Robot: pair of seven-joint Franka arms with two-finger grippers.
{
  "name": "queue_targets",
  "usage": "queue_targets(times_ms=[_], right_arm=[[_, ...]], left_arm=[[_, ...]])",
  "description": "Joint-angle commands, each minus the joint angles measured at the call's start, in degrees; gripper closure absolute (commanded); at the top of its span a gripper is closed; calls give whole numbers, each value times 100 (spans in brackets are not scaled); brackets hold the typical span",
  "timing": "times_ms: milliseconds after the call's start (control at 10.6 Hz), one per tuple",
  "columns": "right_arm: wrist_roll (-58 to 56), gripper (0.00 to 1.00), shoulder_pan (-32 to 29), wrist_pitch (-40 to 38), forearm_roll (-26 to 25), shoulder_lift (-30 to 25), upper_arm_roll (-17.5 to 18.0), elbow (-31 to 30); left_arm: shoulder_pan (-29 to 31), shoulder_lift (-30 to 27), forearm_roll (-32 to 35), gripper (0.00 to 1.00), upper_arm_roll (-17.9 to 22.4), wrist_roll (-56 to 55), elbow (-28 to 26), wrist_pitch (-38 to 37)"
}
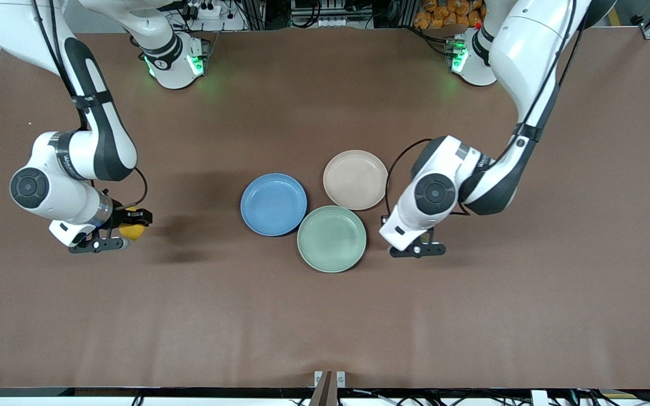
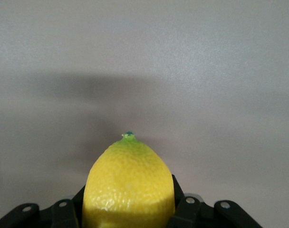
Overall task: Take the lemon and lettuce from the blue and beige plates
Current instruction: 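Carry the lemon away with the right gripper while the left carries lettuce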
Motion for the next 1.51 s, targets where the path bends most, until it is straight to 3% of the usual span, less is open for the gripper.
queue_targets(times_ms=[0,567,1228,1322,1417], right_arm=[[-57,74,-109,250,-88,107,85,-39],[-505,74,-364,839,-79,582,94,-39],[-506,72,-356,1261,-62,986,102,-39],[-506,71,-356,1270,-62,1022,102,-39],[-506,65,-356,1279,-53,1031,102,-30]], left_arm=[[331,14,76,100,-28,182,-11,188],[1167,330,102,100,7,559,-11,777],[1211,594,120,97,402,1262,-11,1252],[1220,595,111,62,463,1481,-11,1244],[1255,577,128,1,473,1752,-37,1252]])
